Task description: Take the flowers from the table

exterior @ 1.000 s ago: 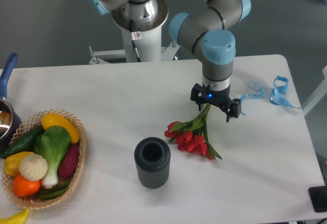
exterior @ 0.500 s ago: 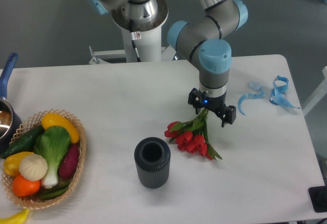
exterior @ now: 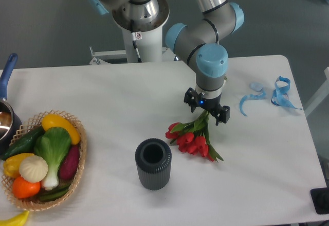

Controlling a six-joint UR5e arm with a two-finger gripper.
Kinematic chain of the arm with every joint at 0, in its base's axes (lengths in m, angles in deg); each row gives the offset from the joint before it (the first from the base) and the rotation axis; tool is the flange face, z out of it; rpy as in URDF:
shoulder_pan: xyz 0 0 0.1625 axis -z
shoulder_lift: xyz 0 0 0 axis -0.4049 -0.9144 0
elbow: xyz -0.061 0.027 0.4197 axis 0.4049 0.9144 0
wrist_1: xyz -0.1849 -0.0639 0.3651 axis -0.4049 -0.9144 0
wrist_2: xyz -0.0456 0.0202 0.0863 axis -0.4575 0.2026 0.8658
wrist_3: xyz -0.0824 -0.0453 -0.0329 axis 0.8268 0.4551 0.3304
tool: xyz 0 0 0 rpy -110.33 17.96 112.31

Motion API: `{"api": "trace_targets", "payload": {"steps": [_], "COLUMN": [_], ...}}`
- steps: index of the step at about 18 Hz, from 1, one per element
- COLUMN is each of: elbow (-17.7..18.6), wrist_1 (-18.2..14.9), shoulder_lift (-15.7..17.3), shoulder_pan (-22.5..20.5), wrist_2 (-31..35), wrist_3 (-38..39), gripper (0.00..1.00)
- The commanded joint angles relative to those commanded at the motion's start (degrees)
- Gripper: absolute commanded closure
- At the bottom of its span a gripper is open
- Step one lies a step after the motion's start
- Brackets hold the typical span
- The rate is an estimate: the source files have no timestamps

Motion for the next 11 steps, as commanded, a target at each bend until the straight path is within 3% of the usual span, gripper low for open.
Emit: {"api": "trace_targets", "payload": {"steps": [4, 5, 6, 7, 8, 9, 10, 11], "elbow": [0.09, 0.0, 0.0, 0.0, -0.09, -0.09, -0.09, 0.0], "wrist_1": [0.0, 0.0, 0.0, 0.0, 0.0, 0.0, 0.0, 0.0], "shoulder_lift": [-1.32, -1.49, -1.5, -1.5, -1.5, -1.58, -1.58, -1.5], "shoulder_pan": [-0.09, 0.0, -0.09, -0.09, -0.09, -0.09, -0.17, -0.18], "wrist_2": [0.09, 0.09, 0.0, -0.09, -0.17, -0.18, -0.26, -0.26], "wrist_3": [0.0, 0.0, -0.09, -0.09, -0.09, -0.09, -0.17, -0.09], "gripper": [0.0, 0.13, 0.34, 0.46, 0.69, 0.82, 0.94, 0.97]}}
